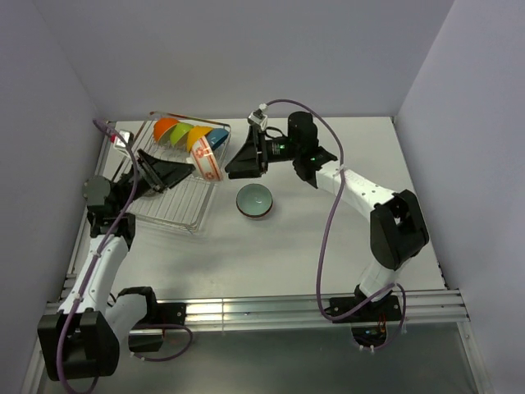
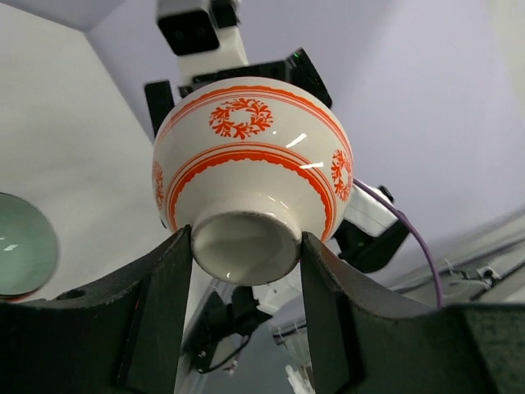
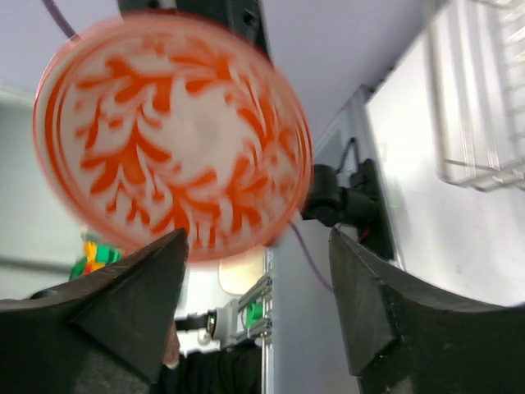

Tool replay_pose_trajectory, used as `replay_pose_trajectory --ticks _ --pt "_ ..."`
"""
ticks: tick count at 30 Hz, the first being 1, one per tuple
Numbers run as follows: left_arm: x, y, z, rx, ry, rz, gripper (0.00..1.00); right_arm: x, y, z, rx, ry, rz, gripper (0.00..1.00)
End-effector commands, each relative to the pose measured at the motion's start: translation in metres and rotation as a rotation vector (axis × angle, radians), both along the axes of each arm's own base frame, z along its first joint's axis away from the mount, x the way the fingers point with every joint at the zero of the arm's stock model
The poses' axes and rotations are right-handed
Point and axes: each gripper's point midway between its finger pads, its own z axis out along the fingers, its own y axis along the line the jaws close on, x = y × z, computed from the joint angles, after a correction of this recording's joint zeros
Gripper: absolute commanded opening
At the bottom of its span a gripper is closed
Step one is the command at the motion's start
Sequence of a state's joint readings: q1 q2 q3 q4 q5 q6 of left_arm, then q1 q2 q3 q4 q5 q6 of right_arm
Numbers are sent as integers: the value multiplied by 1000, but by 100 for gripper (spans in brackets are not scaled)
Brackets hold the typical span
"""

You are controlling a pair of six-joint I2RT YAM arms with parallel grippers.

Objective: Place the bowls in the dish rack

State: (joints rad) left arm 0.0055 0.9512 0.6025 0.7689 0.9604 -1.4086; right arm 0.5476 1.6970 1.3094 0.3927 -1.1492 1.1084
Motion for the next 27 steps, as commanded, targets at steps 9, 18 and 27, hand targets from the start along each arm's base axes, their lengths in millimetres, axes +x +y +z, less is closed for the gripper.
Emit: replay_pose_trajectory --ticks 9,18,27 --pt "58 64 -12 337 -12 255 0 45 -34 -33 -223 -117 -213 90" --pt "95 132 -59 702 102 439 0 42 -39 -41 -263 -140 -192 91" --pt "105 175 -108 986 197 458 0 35 -44 -51 -297 -161 -163 91"
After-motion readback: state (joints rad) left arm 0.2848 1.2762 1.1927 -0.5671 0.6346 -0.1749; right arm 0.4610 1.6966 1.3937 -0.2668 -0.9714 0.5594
